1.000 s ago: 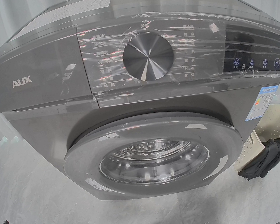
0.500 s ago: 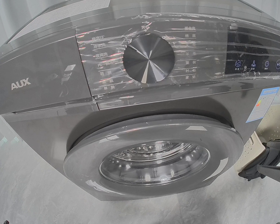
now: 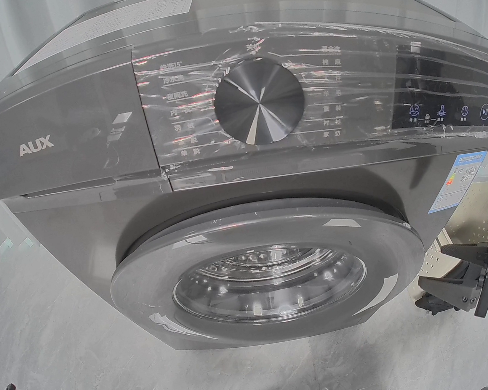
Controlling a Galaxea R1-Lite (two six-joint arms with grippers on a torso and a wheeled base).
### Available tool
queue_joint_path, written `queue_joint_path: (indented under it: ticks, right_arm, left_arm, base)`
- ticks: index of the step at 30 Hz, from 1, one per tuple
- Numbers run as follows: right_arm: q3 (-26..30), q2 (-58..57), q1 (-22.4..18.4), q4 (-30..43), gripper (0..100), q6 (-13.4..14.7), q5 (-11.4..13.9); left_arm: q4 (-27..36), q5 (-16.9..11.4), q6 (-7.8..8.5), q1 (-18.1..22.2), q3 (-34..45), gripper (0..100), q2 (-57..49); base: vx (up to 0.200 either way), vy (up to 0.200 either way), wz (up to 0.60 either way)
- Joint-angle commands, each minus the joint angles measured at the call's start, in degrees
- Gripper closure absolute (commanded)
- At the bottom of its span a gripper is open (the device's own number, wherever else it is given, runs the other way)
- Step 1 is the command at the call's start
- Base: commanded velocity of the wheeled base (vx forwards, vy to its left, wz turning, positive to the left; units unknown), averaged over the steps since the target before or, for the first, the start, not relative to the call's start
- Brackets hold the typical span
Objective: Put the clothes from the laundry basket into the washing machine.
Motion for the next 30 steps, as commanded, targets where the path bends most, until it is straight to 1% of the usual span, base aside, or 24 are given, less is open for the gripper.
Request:
queue_joint_path:
  ticks: [1,10,14,17,25,27,30]
  right_arm:
    - [-1.0,3.5,0.5,-0.6,0,-0.2,0.1]
    - [-1.8,9.0,0.1,-6.7,0,-0.6,-0.1]
    - [-2.6,11.4,0.0,-8.2,0,-1.6,-0.1]
    - [-3.1,12.7,0.2,-8.3,0,-1.7,-0.1]
    - [-2.0,12.0,0.5,-8.2,0,-1.7,0.3]
    - [-0.2,10.6,0.5,-8.2,0,-1.7,0.3]
    - [0.7,7.6,0.2,-8.1,0,-1.7,0.5]
  left_arm:
    - [0.0,0.0,-0.06,0.0,1.0,0,-0.9]
    - [-0.1,0.0,-0.06,0.0,1.0,0,-0.9]
    - [0.0,0.0,-0.06,0.0,1.0,0,-0.9]
    - [0.0,0.0,-0.06,0.0,1.0,0,-0.9]
    - [0.0,0.0,-0.06,0.0,1.0,0,-0.9]
    - [-0.1,0.0,-0.06,0.0,1.0,0,-0.9]
    - [-0.1,0.0,-0.15,0.0,1.0,0,-0.9]
  base:
    - [0.0,0.0,0.0]
    - [0.0,0.0,0.0]
    - [0.0,0.0,0.0]
    - [0.0,0.0,0.0]
    - [0.0,0.0,0.0]
    - [0.0,0.0,0.0]
    - [0.0,0.0,0.0]
